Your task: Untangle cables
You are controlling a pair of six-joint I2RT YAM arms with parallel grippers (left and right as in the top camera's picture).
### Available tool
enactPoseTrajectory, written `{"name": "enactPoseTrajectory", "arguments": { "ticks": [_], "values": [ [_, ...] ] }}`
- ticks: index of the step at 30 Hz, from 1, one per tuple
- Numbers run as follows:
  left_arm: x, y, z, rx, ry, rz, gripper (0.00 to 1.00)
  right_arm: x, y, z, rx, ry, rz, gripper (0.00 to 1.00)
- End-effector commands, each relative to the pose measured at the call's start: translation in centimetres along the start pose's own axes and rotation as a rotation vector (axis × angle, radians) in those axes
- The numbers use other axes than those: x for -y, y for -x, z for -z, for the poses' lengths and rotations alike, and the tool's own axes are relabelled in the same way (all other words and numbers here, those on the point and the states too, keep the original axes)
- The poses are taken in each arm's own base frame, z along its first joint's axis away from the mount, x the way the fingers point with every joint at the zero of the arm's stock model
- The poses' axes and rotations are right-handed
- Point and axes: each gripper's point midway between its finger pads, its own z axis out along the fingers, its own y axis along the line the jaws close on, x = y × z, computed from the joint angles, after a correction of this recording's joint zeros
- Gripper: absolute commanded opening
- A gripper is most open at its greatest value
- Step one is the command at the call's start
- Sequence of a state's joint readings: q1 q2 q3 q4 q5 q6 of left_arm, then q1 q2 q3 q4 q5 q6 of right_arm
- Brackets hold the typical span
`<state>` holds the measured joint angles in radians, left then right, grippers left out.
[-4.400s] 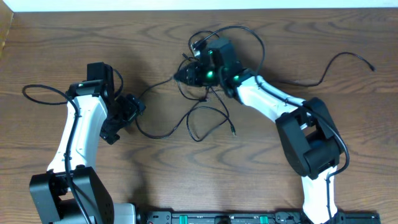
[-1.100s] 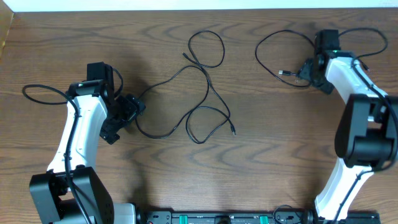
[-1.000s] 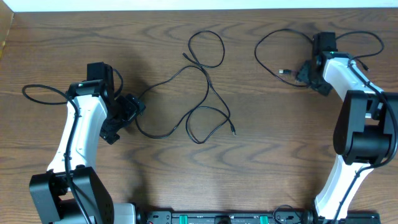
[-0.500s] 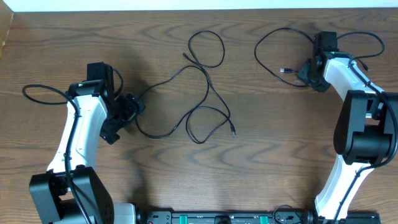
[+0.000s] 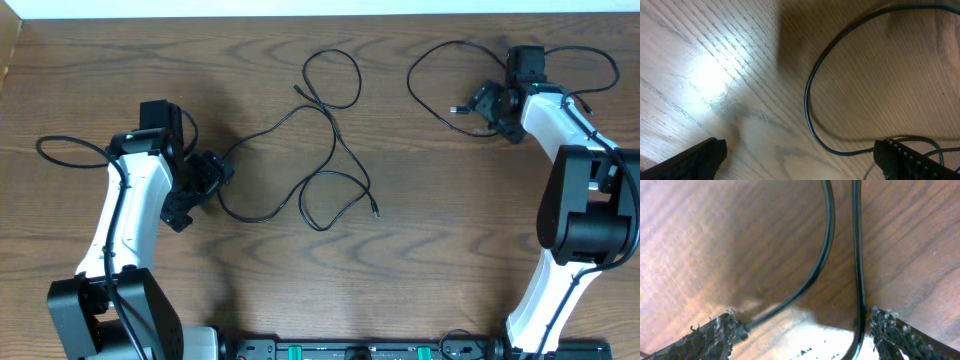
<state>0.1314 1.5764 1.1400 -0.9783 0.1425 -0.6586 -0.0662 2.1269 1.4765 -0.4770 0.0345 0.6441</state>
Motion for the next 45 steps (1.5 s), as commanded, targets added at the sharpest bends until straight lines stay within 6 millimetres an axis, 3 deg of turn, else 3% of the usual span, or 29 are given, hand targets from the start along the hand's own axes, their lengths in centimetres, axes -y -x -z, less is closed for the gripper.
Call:
{"name": "enactPoseTrajectory", "arguments": {
  "ticks": [1, 7, 14, 19, 29, 33, 37, 40, 45],
  "values": [
    [-0.3, 0.2, 0.1, 0.014, 0.016, 0.009, 0.99, -0.3, 0.7, 0.5, 0.033, 0.003, -0.075, 0.86],
    [-0.3, 0.2, 0.1, 0.013, 0.016, 0.009, 0.99, 0.5, 0.4, -0.5, 0.032, -0.033, -0.135, 0.85],
    [-0.3, 0.2, 0.1, 0.013, 0.016, 0.009, 0.99, 2.9, 0.4, -1.9, 0.071, -0.148, -0.147, 0.84],
    [-0.3, 0.2, 0.1, 0.013, 0.016, 0.009, 0.99, 3.9, -0.6, -3.4, 0.048, -0.191, -0.141, 0.83],
    [-0.3, 0.2, 0.1, 0.013, 0.016, 0.009, 0.99, 6.2, -1.2, -3.3, 0.05, -0.307, -0.107, 0.68],
    [-0.3, 0.2, 0.1, 0.013, 0.016, 0.009, 0.99, 6.6, -1.2, -3.2, 0.044, -0.325, -0.073, 0.55],
    [-0.3, 0.2, 0.1, 0.014, 0.016, 0.009, 0.99, 7.0, -1.6, -3.1, 0.028, -0.342, -0.063, 0.18],
    [-0.3, 0.2, 0.1, 0.013, 0.016, 0.009, 0.99, 7.3, -1.4, -3.0, 0.041, -0.361, -0.06, 0.01],
    [-0.3, 0.2, 0.1, 0.013, 0.016, 0.009, 0.99, 8.6, -0.2, -2.5, 0.089, -0.421, -0.02, 0.01]
  ]
}}
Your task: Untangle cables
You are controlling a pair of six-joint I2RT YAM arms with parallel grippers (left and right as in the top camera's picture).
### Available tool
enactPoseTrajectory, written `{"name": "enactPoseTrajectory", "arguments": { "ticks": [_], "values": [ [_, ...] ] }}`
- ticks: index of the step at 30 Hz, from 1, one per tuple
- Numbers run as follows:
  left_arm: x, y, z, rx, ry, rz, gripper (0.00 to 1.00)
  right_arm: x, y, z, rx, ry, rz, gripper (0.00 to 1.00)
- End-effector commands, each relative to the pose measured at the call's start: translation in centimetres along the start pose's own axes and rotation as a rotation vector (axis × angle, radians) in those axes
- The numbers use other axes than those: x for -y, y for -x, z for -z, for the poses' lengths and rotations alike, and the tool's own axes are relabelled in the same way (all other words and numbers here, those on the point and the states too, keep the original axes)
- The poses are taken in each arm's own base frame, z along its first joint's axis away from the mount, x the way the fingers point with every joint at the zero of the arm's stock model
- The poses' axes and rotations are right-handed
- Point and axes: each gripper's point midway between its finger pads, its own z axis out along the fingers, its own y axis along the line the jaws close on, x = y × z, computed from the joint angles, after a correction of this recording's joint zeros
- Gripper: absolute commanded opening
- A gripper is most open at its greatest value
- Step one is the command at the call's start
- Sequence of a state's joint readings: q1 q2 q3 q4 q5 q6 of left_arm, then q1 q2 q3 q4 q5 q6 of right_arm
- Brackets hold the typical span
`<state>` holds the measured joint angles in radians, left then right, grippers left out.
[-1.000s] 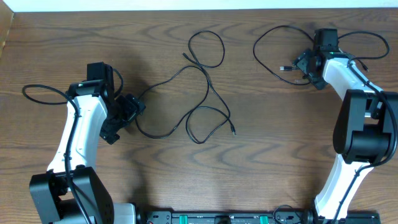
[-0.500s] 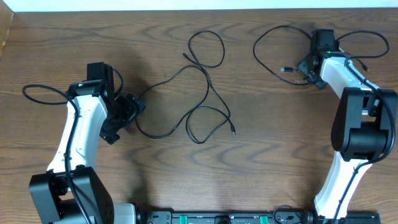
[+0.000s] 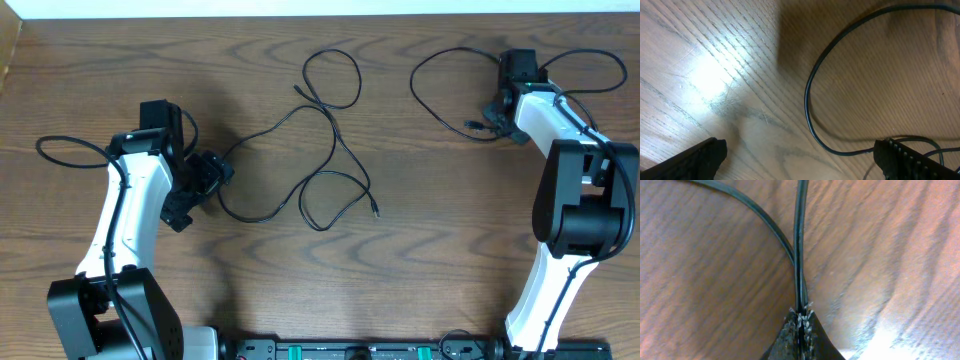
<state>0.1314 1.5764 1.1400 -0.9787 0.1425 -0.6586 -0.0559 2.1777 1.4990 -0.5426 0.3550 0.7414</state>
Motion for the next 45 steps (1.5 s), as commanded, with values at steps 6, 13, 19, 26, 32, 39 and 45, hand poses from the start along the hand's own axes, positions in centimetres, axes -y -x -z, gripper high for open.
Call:
{"name": "enactPoseTrajectory", "arguments": {
  "ticks": [6, 13, 19, 26, 32, 39, 45],
  "values": [
    [-0.2, 0.3, 0.1, 0.014, 0.016, 0.009, 0.99, 6.7, 2.1, -4.1, 0.011, -0.16, 0.044, 0.01],
    [-0.3, 0.2, 0.1, 0.013, 0.016, 0.009, 0.99, 19.1, 6.6, -6.7, -0.019, -0.275, -0.167, 0.01],
    [-0.2, 0.3, 0.1, 0.014, 0.015, 0.009, 0.99, 24.6, 6.9, -7.8, -0.093, -0.235, -0.314, 0.01],
    [-0.2, 0.3, 0.1, 0.014, 0.015, 0.009, 0.99, 26.9, 6.7, -8.2, -0.136, -0.191, -0.378, 0.04],
    [-0.3, 0.2, 0.1, 0.013, 0.016, 0.009, 0.99, 23.6, 7.6, -7.9, -0.165, -0.008, -0.309, 0.78],
    [-0.3, 0.2, 0.1, 0.013, 0.016, 0.009, 0.99, 18.9, 12.3, -1.8, -0.052, 0.163, -0.21, 0.82],
    [-0.2, 0.3, 0.1, 0.014, 0.016, 0.009, 0.99, 11.1, 13.6, 6.1, 0.082, 0.294, 0.13, 0.87]
  ]
}}
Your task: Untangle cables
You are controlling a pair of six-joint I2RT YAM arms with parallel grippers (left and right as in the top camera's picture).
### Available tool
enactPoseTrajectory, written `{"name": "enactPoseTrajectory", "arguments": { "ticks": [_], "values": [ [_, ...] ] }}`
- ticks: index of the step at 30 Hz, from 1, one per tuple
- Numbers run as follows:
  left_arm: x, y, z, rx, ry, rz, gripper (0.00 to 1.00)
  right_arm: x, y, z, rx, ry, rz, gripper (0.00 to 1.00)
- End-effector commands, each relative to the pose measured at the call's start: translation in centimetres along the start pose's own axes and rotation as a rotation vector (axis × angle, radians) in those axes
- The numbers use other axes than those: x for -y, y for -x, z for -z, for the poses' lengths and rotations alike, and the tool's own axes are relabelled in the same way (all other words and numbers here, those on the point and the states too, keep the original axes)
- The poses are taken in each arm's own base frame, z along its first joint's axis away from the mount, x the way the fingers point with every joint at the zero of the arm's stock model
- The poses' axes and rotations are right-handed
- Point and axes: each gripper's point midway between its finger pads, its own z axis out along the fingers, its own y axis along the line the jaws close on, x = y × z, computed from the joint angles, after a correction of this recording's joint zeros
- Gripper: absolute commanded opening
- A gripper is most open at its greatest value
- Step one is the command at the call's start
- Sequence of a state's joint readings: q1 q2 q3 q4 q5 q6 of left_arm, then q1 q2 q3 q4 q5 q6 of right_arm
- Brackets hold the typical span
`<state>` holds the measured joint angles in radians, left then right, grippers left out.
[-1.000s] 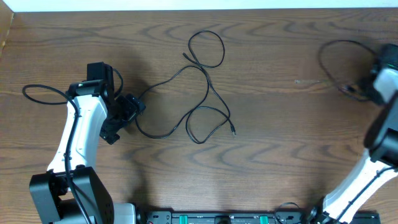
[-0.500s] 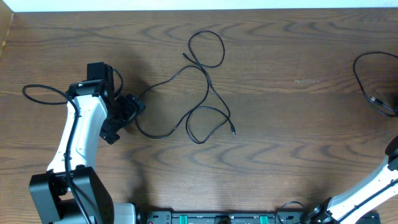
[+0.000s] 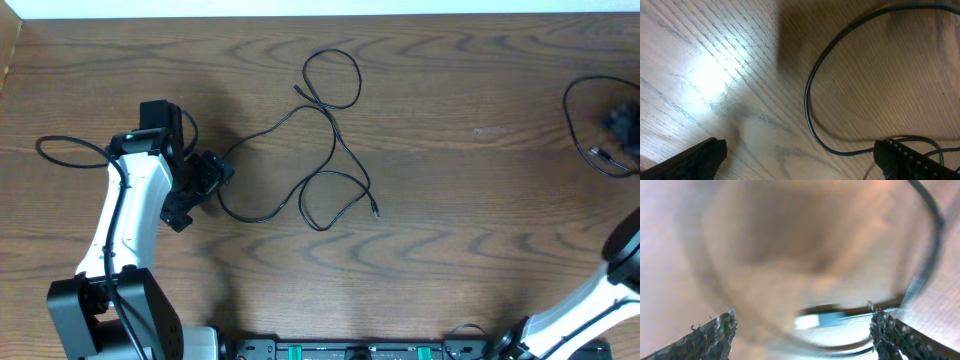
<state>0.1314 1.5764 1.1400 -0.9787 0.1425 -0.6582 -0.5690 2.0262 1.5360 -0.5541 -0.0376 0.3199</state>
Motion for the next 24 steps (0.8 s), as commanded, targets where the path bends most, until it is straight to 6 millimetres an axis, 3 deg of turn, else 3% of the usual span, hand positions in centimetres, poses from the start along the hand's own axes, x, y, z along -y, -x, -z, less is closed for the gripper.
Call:
{"name": "enactPoseTrajectory", "arguments": {
  "ticks": [1, 5, 9, 11, 17, 23, 24],
  "values": [
    [-0.3, 0.2, 0.1, 0.013, 0.016, 0.01, 0.99, -8.8, -0.7, 5.2, 0.06, 0.171, 0.307, 0.88],
    [-0.3, 0.2, 0.1, 0.013, 0.016, 0.01, 0.99, -16.6, -5.6, 6.6, 0.01, 0.316, 0.475, 0.97],
    [-0.3, 0.2, 0.1, 0.014, 0.016, 0.01, 0.99, -23.0, -11.8, 8.4, -0.051, 0.469, 0.708, 0.99],
    [-0.2, 0.3, 0.1, 0.014, 0.015, 0.01, 0.99, -25.2, -14.8, 9.3, -0.075, 0.505, 0.806, 0.99],
    [-0.2, 0.3, 0.1, 0.014, 0.015, 0.01, 0.99, -29.6, -23.3, 12.1, -0.141, 0.594, 1.054, 0.99],
    [-0.2, 0.3, 0.1, 0.014, 0.016, 0.01, 0.99, -31.7, -29.0, 14.1, -0.145, 0.603, 1.216, 0.99],
    [-0.2, 0.3, 0.1, 0.014, 0.016, 0.01, 0.99, -32.0, -30.6, 14.5, -0.158, 0.618, 1.247, 0.99]
  ]
}}
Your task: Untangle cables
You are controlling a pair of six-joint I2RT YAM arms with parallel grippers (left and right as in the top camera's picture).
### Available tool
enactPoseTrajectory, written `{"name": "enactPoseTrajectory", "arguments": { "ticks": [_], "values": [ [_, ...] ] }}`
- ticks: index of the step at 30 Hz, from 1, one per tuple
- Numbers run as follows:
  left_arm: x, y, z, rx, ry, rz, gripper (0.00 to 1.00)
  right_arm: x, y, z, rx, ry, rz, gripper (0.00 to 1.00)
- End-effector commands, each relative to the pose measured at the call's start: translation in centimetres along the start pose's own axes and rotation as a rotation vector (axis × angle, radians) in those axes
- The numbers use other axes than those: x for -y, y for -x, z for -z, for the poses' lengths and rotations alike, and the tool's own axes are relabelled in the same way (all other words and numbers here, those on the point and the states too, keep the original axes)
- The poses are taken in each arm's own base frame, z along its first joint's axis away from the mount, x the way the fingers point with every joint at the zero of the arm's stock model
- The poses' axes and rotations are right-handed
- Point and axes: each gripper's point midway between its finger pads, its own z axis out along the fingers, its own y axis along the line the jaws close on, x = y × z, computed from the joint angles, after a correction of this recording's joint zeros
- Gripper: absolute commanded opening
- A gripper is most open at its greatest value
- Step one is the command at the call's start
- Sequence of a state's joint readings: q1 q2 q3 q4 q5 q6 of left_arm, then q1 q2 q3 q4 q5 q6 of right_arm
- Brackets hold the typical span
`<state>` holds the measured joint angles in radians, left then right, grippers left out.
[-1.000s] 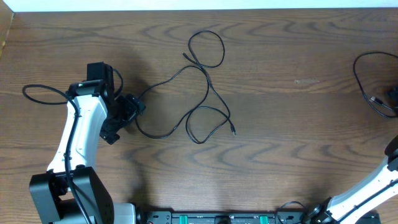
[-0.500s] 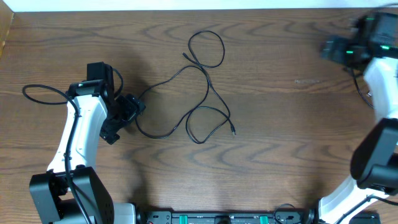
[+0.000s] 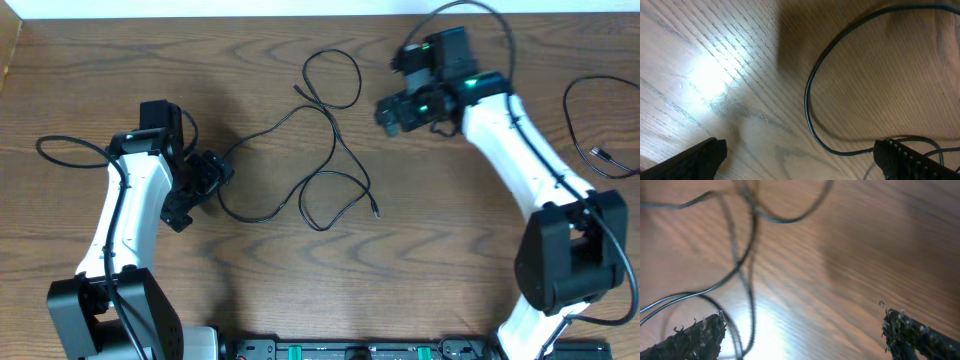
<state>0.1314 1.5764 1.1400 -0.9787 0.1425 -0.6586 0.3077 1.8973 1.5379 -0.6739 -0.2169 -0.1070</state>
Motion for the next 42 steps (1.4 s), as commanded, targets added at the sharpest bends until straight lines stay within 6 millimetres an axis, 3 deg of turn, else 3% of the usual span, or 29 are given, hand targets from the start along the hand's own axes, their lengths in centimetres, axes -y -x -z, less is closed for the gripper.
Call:
{"name": "enactPoseTrajectory", "arguments": {
  "ticks": [1, 11, 18, 22, 26, 30, 32, 35, 37, 42],
  "values": [
    [-0.3, 0.2, 0.1, 0.014, 0.016, 0.009, 0.99, -2.6, -0.8, -1.0, -0.032, 0.006, 0.082, 0.99],
    [-0.2, 0.3, 0.1, 0.014, 0.016, 0.009, 0.99, -8.1, -6.0, -5.4, -0.084, 0.077, 0.188, 0.98],
    [-0.2, 0.3, 0.1, 0.014, 0.015, 0.009, 0.99, -9.4, -9.5, -7.2, -0.116, 0.097, 0.218, 0.95],
    [-0.2, 0.3, 0.1, 0.014, 0.015, 0.009, 0.99, -9.2, -11.5, -7.9, -0.137, 0.098, 0.217, 0.88],
    [-0.2, 0.3, 0.1, 0.014, 0.015, 0.009, 0.99, -9.0, -13.0, -8.6, -0.136, 0.098, 0.217, 0.72],
    [-0.2, 0.3, 0.1, 0.014, 0.015, 0.009, 0.99, -8.9, -13.9, -8.9, -0.138, 0.099, 0.217, 0.62],
    [-0.3, 0.2, 0.1, 0.014, 0.016, 0.009, 0.99, -8.9, -14.2, -9.0, -0.143, 0.099, 0.217, 0.5],
    [-0.3, 0.2, 0.1, 0.013, 0.016, 0.009, 0.99, -8.8, -14.5, -9.0, -0.148, 0.094, 0.217, 0.24],
    [-0.3, 0.2, 0.1, 0.013, 0.016, 0.009, 0.99, -8.3, -14.3, -9.0, -0.145, 0.063, 0.219, 0.14],
    [-0.2, 0.3, 0.1, 0.014, 0.016, 0.009, 0.99, -5.8, -14.1, -9.0, -0.147, -0.068, 0.219, 0.04]
  ]
}}
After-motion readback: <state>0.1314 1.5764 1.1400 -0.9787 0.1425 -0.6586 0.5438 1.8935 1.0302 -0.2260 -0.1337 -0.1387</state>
